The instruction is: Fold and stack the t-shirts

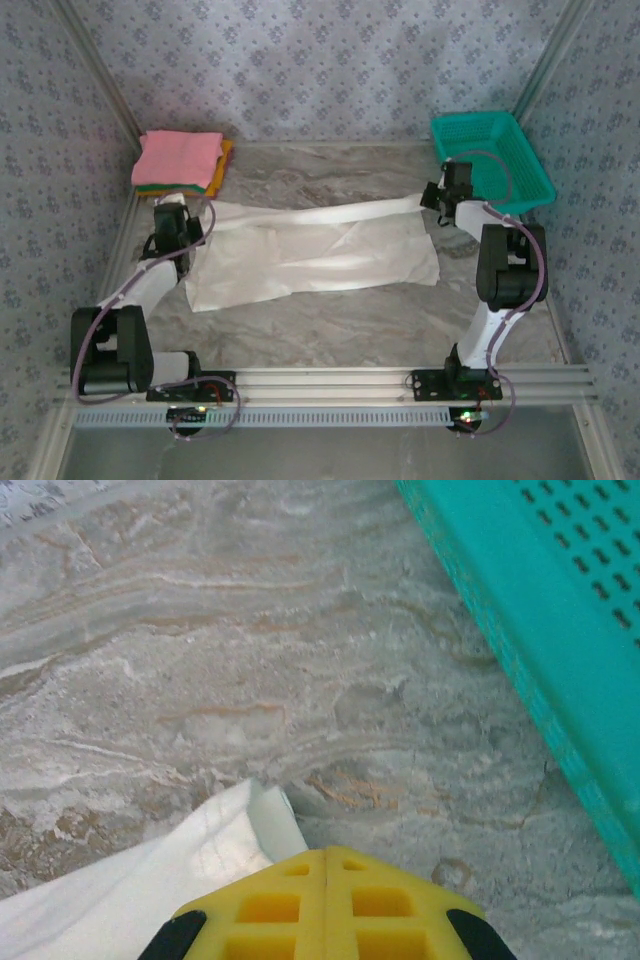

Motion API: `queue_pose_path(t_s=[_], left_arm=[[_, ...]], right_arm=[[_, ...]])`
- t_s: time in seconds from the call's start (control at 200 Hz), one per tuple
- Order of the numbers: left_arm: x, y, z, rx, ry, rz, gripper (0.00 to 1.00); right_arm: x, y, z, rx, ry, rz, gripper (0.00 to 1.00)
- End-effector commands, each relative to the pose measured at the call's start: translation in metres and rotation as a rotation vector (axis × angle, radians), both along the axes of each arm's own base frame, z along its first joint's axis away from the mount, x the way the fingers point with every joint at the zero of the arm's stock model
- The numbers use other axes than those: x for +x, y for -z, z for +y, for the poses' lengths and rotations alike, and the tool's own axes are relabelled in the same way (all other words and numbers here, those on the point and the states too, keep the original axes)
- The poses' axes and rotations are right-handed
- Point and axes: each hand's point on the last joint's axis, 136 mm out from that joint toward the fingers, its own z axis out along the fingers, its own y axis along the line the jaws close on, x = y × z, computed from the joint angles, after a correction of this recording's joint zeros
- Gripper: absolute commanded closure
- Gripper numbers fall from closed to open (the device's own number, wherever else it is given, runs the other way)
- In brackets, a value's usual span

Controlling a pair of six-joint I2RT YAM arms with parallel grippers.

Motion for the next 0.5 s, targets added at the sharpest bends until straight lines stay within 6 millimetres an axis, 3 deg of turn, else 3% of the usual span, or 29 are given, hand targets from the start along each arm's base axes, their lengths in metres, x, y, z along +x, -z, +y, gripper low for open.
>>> queue_pose_path(t_s=[0.0, 0.29, 0.375, 0.45, 0.495], left_arm=[[0.001, -0.025, 0.006, 0.008, -0.040, -0.072, 1.00], [-0.004, -0.057, 0.005, -0.014, -0.046, -0.131, 1.00], [-0.011, -0.051, 0.004, -0.024, -0.045, -0.109, 1.00], [-0.019, -0.040, 0.006, -0.048, -0.076, -0.084, 1.00], [-0.027, -0.033, 0.006, -0.075, -0.098, -0.073, 1.00]], right_arm=[[0.002, -0.024, -0.013, 0.013, 0.058, -0.068, 1.00], [-0.016, -0.044, -0.012, 0.037, 0.070, -0.101, 1.00], [-0.026, -0.042, -0.011, 0.047, 0.071, -0.091, 0.90], [-0.040, -0.034, -0.009, 0.068, 0.084, -0.066, 0.94], [-0.051, -0.028, -0.011, 0.075, 0.109, -0.056, 0.90]])
